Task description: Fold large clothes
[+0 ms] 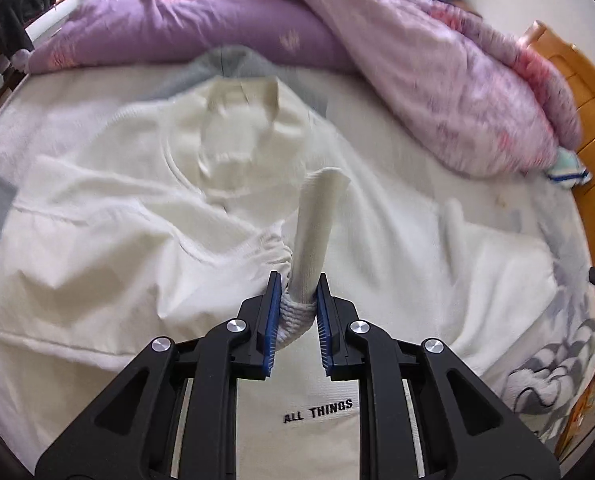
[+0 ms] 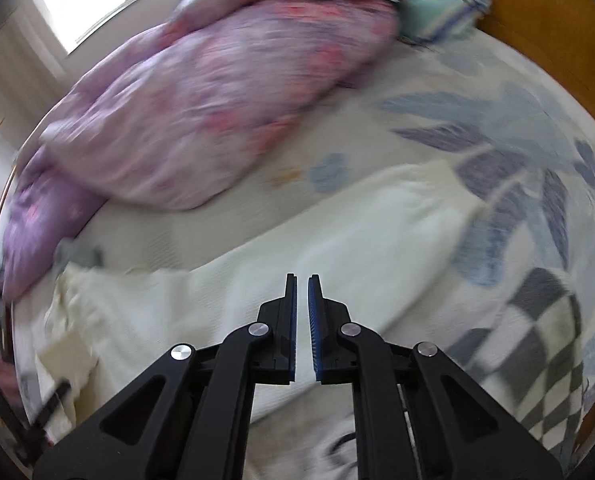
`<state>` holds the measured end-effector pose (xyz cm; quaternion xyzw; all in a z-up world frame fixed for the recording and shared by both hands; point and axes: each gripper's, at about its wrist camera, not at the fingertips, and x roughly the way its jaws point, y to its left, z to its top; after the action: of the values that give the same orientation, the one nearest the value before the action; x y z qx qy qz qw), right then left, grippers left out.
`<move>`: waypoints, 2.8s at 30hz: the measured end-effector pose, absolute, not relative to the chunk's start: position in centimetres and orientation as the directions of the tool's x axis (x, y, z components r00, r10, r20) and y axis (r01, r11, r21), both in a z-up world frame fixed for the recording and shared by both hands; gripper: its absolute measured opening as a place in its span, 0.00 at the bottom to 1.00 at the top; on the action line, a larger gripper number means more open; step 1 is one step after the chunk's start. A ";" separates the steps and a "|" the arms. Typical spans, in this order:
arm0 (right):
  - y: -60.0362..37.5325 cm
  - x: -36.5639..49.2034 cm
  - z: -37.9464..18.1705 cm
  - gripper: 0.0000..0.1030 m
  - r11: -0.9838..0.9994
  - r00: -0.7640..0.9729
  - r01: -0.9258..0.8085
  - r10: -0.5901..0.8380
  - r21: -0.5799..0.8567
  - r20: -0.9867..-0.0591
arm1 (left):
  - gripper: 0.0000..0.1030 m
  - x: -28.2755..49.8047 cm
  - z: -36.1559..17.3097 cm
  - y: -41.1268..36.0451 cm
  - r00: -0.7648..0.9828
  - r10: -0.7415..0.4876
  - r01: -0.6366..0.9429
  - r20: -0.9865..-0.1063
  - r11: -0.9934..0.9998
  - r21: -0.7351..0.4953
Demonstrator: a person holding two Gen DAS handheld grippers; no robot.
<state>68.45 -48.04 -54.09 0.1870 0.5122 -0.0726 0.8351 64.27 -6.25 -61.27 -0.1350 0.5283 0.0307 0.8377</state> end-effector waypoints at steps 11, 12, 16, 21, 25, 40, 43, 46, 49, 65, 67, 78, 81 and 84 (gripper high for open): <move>-60.8 71.1 -62.0 0.58 0.729 0.334 0.613 0.108 0.303 -0.936 | 0.35 64.6 -63.9 -11.5 0.391 -0.099 -0.122 -0.915 0.980 -0.158; -61.0 71.7 -62.8 0.58 0.722 0.309 0.633 0.097 0.281 -0.946 | 0.38 64.6 -64.3 -11.8 0.374 -0.107 -0.119 -0.921 0.980 -0.162; -61.7 73.4 -65.8 0.58 0.704 0.229 0.673 0.095 0.228 -0.969 | 0.66 63.9 -64.5 -11.9 0.359 -0.224 -0.095 -0.906 0.957 -0.274; -62.4 73.5 -68.0 0.54 0.691 0.239 0.682 0.099 0.240 -0.966 | 0.77 62.5 -62.2 -9.4 0.460 -0.276 -0.156 -0.844 0.910 -0.383; -62.2 71.8 -66.2 0.14 0.701 0.335 0.671 0.003 0.241 -0.942 | 0.80 62.9 -63.8 -6.4 0.415 -0.200 -0.295 -0.887 0.893 -0.339; -47.6 68.5 -49.0 0.04 0.894 0.727 0.313 -0.010 0.319 -0.686 | 0.81 63.3 -67.0 -4.0 0.288 -0.266 -0.289 -0.920 0.892 -0.348; -40.9 67.7 -46.3 0.04 0.900 0.753 0.209 0.101 0.382 -0.650 | 0.82 61.8 -64.6 0.1 0.341 -0.339 -0.338 -0.877 0.826 -0.451; -31.4 67.2 -44.8 0.04 0.919 0.745 0.050 0.227 0.391 -0.627 | 0.82 59.7 -63.0 5.9 0.377 -0.341 -0.423 -0.861 0.764 -0.487; -21.1 66.1 -44.3 0.04 0.925 0.715 -0.113 0.329 0.362 -0.617 | 0.82 58.3 -61.2 12.1 0.421 -0.285 -0.468 -0.861 0.745 -0.475; 7.0 59.3 -55.8 0.34 0.855 0.252 -0.416 0.436 0.310 -0.864 | 0.82 48.7 -60.0 28.9 0.439 -0.136 -0.627 -0.888 0.662 -0.411; 4.5 60.2 -55.4 0.35 0.871 0.280 -0.396 0.415 0.290 -0.866 | 0.82 49.1 -60.2 28.5 0.436 -0.146 -0.621 -0.888 0.665 -0.414; -15.9 71.7 -54.9 0.49 0.989 0.397 -0.127 0.116 0.070 -0.910 | 0.82 61.2 -60.9 25.5 0.379 -0.109 -0.485 -0.919 0.823 -0.297; -19.6 74.6 -56.4 0.51 0.991 0.362 -0.087 0.122 0.097 -0.924 | 0.82 64.5 -62.1 26.3 0.360 -0.103 -0.506 -0.927 0.813 -0.287; -23.0 77.9 -58.7 0.52 0.986 0.282 -0.010 0.160 0.164 -0.946 | 0.82 67.7 -63.9 26.8 0.295 -0.087 -0.517 -0.951 0.823 -0.236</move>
<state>77.92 -23.00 -58.69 0.0628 0.5967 0.0535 0.7982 67.74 26.84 -63.91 -0.2620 0.5765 0.1415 0.7609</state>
